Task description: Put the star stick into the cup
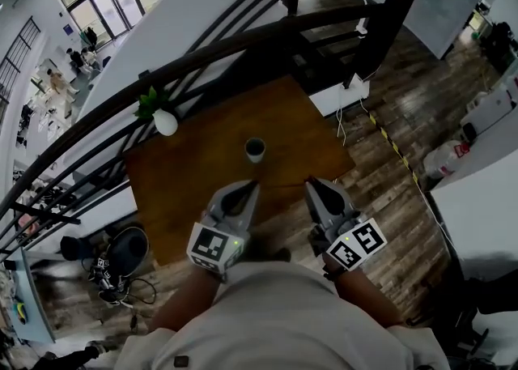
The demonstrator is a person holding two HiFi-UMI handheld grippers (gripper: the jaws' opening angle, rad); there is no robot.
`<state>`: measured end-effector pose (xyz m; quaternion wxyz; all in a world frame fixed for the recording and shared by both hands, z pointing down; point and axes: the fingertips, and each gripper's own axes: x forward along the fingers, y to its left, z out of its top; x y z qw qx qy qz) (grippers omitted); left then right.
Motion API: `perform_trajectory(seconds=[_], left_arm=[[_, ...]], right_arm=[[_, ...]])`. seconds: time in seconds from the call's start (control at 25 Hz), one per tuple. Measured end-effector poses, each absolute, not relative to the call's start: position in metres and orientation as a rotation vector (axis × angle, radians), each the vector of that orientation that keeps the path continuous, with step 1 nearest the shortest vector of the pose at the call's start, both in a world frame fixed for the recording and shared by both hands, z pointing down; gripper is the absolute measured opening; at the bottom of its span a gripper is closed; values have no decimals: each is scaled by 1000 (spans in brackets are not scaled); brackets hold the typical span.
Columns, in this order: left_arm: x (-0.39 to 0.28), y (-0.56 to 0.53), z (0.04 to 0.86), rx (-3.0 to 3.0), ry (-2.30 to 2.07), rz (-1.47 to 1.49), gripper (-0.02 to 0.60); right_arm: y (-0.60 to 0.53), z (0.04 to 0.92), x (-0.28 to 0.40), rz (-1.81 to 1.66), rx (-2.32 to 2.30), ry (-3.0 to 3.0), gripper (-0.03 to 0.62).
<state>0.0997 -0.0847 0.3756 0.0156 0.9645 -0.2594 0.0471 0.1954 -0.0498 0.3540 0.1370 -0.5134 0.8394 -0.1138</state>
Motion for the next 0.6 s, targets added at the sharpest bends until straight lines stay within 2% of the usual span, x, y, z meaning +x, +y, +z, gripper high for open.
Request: perform_trajectory(seconds=[0.6], left_arm=[[51,-154,355,3017,-819,119,2]], right_arm=[[-124,334,136,-291,-1450,2484,25]])
